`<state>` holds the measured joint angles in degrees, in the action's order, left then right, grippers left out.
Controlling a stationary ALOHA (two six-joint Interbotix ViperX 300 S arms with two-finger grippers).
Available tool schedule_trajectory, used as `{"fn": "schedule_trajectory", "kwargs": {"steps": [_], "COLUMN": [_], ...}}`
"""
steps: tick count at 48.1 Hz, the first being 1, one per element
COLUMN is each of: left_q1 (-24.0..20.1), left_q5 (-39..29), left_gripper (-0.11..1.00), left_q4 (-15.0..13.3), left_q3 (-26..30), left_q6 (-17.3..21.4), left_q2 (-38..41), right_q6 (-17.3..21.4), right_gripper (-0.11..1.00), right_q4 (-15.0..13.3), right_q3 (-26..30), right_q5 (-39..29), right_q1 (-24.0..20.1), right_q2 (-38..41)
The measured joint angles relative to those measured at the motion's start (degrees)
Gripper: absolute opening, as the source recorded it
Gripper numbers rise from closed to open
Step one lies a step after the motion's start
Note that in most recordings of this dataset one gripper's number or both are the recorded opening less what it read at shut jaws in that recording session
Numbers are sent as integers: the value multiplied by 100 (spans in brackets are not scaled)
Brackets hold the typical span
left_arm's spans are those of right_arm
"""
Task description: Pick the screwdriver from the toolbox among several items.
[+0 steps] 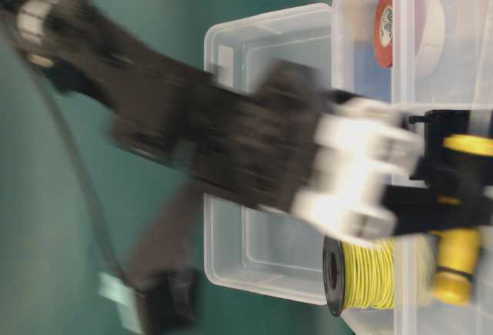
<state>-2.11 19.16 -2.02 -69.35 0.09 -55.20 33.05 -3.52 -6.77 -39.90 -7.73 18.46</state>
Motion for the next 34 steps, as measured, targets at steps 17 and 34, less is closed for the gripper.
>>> {"fn": "schedule_trajectory", "kwargs": {"steps": [17,34], "left_q1": [0,0], "left_q5": [0,0], "left_gripper": [0,0], "left_q4": [0,0], "left_q3": [-9,-35], "left_q6": [18,18], "left_q2": [-9,-9], "right_q6": [26,18], "right_gripper": [26,46], "right_q4": [123,141], "right_q3": [334,343], "right_q5": [580,580], "right_q1": [-316,-229], "right_q2": [800,853]}}
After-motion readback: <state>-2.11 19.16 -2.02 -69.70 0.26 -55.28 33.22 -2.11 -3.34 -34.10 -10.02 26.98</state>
